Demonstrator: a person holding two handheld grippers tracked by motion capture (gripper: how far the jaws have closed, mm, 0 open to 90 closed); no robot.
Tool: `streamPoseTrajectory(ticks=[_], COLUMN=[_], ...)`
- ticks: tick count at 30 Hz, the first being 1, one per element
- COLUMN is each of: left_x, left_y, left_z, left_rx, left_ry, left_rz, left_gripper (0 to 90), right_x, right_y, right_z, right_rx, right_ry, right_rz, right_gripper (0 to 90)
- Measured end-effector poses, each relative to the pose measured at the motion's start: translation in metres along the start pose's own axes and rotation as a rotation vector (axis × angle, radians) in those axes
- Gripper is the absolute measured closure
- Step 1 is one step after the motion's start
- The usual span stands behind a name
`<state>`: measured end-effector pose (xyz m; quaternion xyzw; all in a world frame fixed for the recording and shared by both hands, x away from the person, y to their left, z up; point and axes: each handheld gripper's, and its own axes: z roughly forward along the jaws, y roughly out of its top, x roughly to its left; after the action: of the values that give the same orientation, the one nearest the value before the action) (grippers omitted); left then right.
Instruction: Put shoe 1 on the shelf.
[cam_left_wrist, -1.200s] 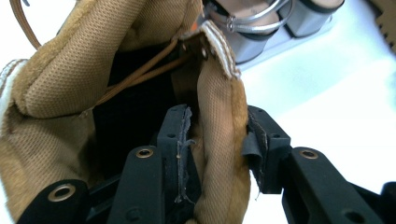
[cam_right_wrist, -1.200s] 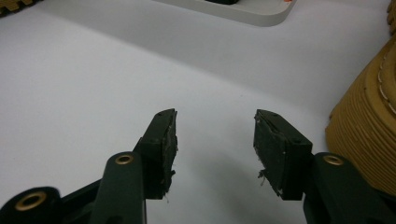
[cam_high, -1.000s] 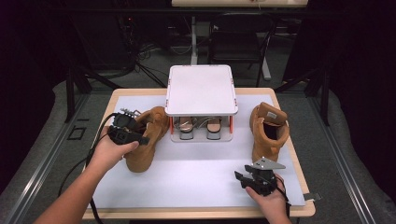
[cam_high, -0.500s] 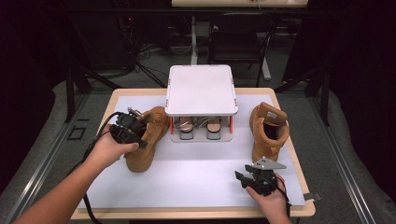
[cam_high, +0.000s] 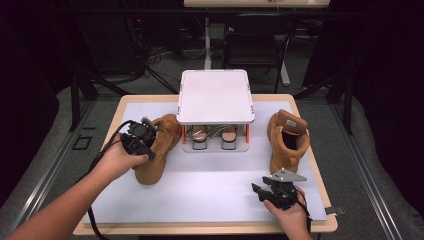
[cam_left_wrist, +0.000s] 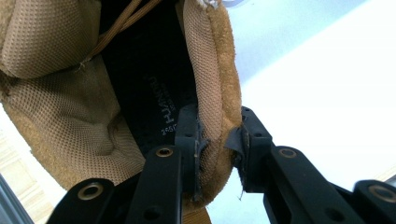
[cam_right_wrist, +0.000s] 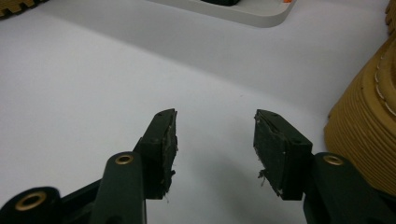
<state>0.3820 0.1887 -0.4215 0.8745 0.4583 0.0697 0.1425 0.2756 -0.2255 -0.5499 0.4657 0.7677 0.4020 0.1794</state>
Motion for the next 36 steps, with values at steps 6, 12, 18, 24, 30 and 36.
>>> streamPoseTrajectory(ticks=[6,12,18,24,30,36], left_x=[-0.004,-0.009,-0.012,-0.020,-0.029,-0.037], left_y=[-0.007,-0.018,-0.025,-0.025,-0.016,-0.012], left_z=[-0.004,-0.010,-0.016,-0.017,-0.012,-0.006], left_rx=[0.018,0.026,0.024,0.021,0.019,0.026], left_ry=[-0.008,-0.023,-0.049,-0.070,-0.101,-0.116], left_rz=[-0.012,-0.017,-0.038,-0.041,-0.035,-0.031], left_gripper=[74.8,74.8,74.8,75.1,75.4,75.4], right_x=[0.000,0.001,0.001,0.002,0.002,0.001], right_y=[0.000,0.000,0.000,0.000,0.000,0.000], right_z=[0.000,0.000,0.000,0.000,0.000,-0.002], right_rx=[-0.002,-0.002,0.008,0.009,-0.002,0.001], right_ry=[0.003,0.002,0.001,-0.002,-0.001,-0.005], right_rz=[0.002,0.001,0.000,-0.003,0.001,0.000], right_gripper=[49.2,49.3,49.3,49.3,49.3,49.3])
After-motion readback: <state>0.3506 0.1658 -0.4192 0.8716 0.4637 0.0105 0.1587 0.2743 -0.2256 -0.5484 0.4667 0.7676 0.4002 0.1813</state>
